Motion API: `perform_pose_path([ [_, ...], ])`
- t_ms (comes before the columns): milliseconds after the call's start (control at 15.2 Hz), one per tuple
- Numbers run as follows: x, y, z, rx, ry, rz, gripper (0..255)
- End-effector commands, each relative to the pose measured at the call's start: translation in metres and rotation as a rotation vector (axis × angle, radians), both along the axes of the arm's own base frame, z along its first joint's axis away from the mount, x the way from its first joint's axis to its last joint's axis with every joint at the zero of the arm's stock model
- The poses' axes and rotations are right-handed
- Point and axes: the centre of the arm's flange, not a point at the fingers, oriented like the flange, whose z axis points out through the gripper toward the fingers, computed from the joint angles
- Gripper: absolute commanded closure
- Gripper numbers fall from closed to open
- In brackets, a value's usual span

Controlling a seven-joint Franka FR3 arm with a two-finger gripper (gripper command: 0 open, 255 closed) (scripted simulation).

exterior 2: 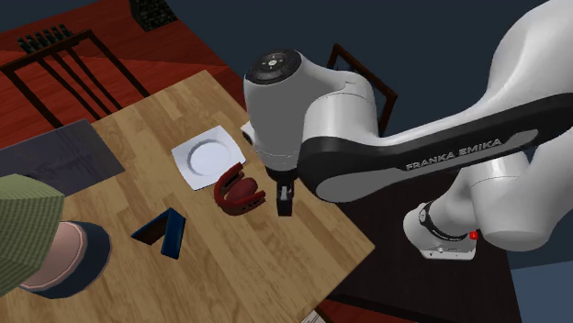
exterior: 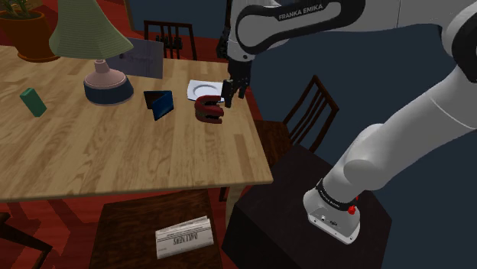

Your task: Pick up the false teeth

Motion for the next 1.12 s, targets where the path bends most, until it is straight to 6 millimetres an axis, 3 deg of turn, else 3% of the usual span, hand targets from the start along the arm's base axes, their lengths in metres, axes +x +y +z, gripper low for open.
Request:
perform_pose_path([
  [0,0.023,0.001,-0.012,0.000,-0.009,-0.003,0],
  [726,0.142,0.022,-0.082,-0.001,-0.051,-0.018,0],
  [1056,0.142,0.022,-0.103,-0.001,-0.051,-0.018,0],
])
